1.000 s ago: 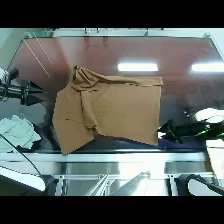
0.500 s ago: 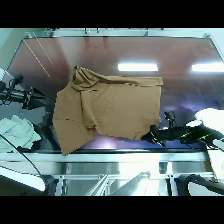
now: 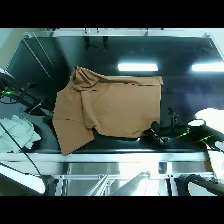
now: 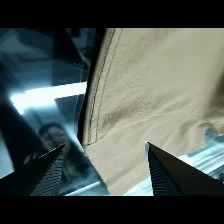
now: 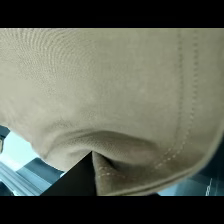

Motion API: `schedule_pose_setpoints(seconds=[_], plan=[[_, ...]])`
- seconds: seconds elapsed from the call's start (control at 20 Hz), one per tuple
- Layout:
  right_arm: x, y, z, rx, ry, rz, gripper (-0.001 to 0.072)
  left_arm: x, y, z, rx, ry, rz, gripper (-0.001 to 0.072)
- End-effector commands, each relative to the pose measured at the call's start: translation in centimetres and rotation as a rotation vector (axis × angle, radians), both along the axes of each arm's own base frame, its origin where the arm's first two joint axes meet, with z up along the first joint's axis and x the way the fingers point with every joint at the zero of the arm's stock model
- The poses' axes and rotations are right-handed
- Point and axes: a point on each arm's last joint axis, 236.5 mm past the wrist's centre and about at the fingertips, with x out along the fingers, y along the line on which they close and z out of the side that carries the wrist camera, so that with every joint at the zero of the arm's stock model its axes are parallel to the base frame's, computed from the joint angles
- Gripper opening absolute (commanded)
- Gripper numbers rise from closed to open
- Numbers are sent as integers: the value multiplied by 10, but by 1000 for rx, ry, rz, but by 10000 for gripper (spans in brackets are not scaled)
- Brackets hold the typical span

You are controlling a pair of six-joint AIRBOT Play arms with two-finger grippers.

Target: Fold the shirts.

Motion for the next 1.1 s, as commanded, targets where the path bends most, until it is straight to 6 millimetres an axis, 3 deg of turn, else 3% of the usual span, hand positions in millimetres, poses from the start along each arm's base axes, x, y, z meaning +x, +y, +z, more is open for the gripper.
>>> schedule_pose_setpoints(seconds=[0.0,0.25,0.4,0.7,0.75,0.8,0.85,1.0,1.05], plan=[[-1,5,8,27,-9,11,17,-1,-3,-6,53,9,-41,539],[1,6,13,28,-32,19,17,1,10,-15,113,-1,-47,539],[2,6,18,33,-48,21,17,-9,1,-29,58,70,-55,538],[6,7,28,36,-86,17,17,11,-62,-26,-266,11,-30,536],[7,7,28,36,-88,16,17,11,-66,-26,-270,13,-40,498],[7,7,29,36,-89,17,17,10,-69,-26,-274,6,-59,344],[7,7,29,36,-90,16,17,9,-71,-24,-283,2,-76,248],[7,7,29,36,-90,18,17,-3,-74,-16,-319,36,-118,26],[6,7,29,35,-92,20,17,-7,-72,-12,-334,54,-121,26]])
